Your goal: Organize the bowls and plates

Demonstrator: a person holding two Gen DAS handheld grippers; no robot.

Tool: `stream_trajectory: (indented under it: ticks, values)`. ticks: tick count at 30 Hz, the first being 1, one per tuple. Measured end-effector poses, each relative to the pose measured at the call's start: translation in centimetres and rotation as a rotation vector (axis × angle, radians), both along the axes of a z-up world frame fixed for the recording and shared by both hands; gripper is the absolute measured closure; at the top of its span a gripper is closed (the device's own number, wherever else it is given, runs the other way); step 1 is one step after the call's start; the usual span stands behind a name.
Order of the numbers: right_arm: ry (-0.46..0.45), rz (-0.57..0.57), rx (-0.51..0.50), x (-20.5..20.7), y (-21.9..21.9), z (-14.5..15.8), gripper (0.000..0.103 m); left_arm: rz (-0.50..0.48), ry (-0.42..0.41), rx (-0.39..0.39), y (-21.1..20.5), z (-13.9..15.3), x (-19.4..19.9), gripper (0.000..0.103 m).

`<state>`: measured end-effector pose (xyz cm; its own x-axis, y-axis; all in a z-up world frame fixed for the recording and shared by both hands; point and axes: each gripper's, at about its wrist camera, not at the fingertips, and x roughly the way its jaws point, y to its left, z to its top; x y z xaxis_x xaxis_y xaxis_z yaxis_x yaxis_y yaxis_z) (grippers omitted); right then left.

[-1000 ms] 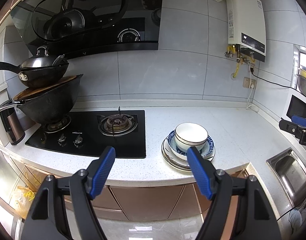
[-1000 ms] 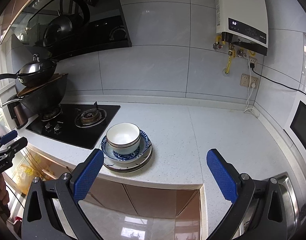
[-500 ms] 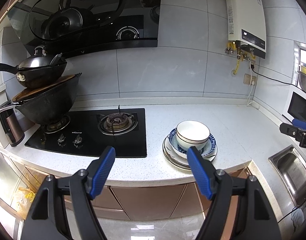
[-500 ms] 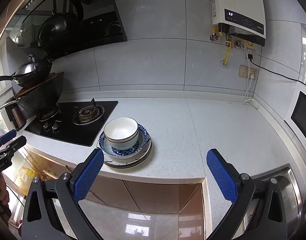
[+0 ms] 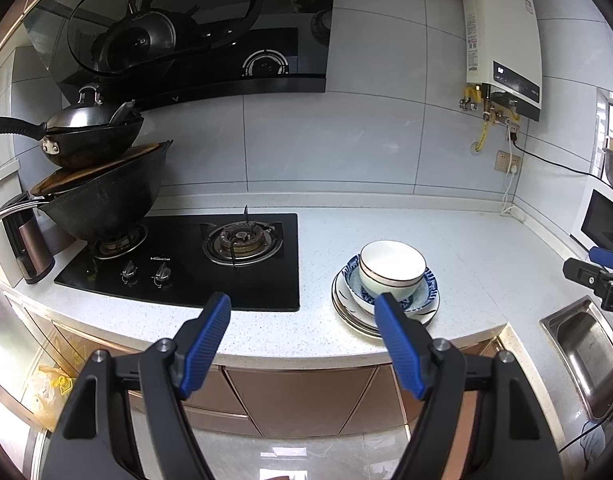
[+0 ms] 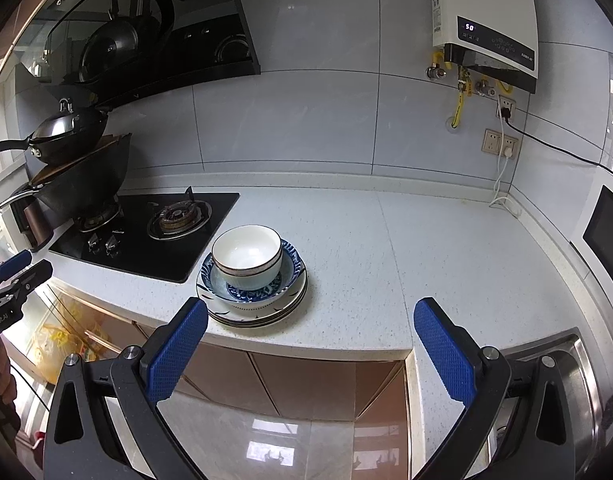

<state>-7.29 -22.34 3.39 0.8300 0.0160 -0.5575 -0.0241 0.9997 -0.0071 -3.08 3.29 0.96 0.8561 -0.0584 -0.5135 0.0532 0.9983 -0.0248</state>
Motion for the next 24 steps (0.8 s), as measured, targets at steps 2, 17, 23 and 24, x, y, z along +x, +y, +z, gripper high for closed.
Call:
stream_trajectory:
  ticks: [2, 17, 23, 24]
  values:
    - [0.001, -0.001, 0.001, -0.01, -0.02, -0.06, 0.001, 0.007, 0.002, 0.006, -0.02, -0.03, -0.03, 0.029]
    - [0.003, -0.007, -0.003, -0.35, 0.15, -0.21, 0.001, 0.033, -0.011, 0.007, -0.10, -0.36, 0.04, 0.029]
    - [0.003, -0.005, 0.000, -0.31, 0.08, -0.23, 0.001, 0.030, 0.003, 0.012, -0.30, -0.56, 0.07, 0.029]
    - [0.003, -0.005, -0.001, -0.24, 0.06, -0.22, 0.001, 0.029, 0.004, 0.011, -0.33, -0.59, 0.07, 0.029]
